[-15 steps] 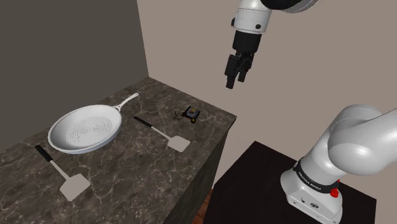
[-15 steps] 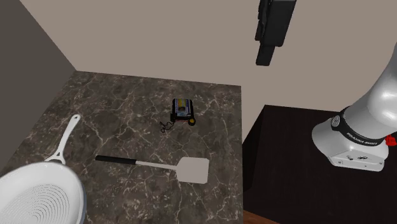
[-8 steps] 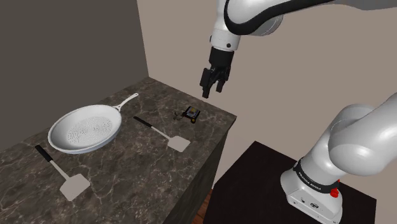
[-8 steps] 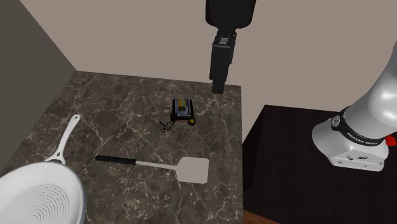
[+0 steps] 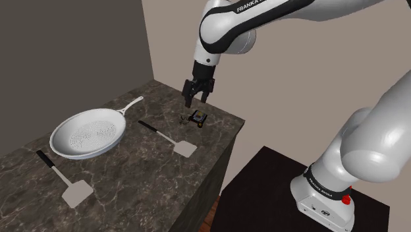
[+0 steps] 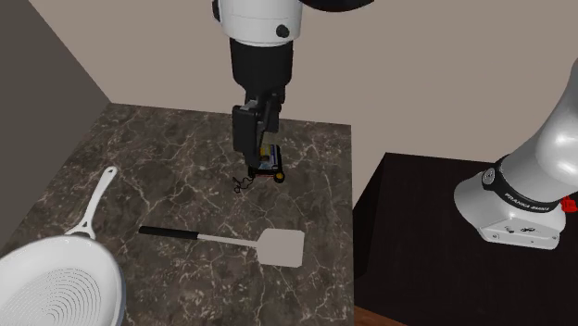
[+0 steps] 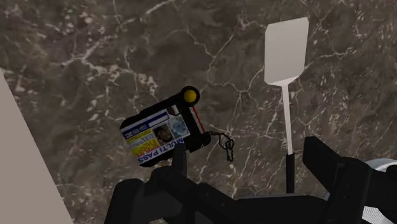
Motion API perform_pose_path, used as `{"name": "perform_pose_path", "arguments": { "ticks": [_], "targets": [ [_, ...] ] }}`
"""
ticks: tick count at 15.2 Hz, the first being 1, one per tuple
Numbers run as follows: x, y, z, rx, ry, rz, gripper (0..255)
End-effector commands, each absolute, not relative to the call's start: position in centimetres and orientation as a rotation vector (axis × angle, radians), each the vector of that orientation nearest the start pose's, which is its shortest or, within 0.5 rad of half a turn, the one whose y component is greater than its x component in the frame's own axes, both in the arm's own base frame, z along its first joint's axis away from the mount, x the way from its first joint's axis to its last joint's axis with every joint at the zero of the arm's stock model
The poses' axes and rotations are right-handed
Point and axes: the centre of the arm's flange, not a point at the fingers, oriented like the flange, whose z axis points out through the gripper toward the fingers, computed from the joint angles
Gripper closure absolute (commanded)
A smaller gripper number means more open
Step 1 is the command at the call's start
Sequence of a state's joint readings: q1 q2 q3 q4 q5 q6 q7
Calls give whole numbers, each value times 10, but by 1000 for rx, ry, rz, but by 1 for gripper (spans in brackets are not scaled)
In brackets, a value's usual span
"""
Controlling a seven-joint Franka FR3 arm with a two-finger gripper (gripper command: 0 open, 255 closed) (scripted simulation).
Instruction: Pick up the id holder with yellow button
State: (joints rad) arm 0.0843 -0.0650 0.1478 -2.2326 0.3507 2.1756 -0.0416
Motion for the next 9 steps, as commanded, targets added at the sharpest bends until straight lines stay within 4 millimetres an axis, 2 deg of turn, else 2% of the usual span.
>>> {"name": "perform_pose_path", "arguments": {
  "ticks": [1, 4, 9],
  "targets": [
    [517, 141, 383, -2845, -93, 16, 0],
    [544, 154, 361, -2822, -77, 2, 0],
    [546, 155, 339, -2820, -76, 1, 0]
  ]
}}
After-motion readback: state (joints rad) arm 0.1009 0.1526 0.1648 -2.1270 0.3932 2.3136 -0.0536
